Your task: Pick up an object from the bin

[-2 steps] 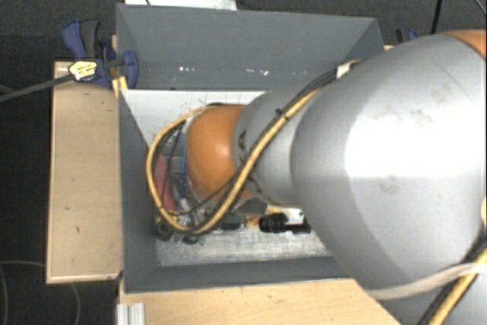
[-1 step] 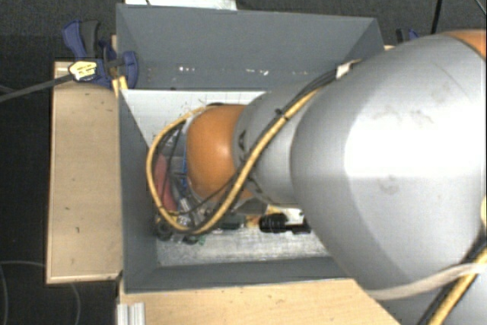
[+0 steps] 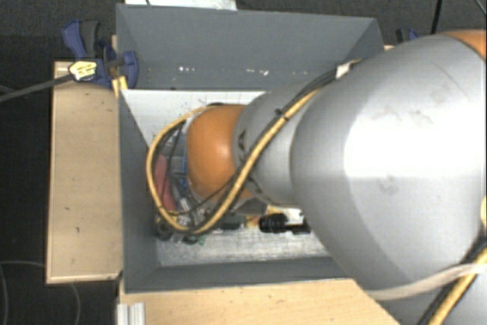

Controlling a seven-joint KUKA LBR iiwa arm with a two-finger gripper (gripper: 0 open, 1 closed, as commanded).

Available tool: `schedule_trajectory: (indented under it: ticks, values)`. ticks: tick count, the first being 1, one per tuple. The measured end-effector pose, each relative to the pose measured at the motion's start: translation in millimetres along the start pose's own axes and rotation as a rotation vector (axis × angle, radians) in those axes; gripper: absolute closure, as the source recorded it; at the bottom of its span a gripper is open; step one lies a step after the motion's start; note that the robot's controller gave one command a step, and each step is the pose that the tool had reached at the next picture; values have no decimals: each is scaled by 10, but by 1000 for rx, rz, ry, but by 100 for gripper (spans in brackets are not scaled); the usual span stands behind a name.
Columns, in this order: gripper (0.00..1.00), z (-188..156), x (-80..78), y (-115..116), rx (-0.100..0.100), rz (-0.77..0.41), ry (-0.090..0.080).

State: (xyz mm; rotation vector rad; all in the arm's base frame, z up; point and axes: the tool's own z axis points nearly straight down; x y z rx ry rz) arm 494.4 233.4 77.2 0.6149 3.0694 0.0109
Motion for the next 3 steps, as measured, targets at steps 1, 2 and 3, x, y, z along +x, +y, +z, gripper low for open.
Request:
schedule_trajectory:
  ticks: [1, 2, 3]
  values:
    - [100, 0, -6, 0, -1, -27, -1]
    - [100, 0, -6, 1, -1, -26, -1]
    - [100, 0, -6, 1, -1, -25, -1]
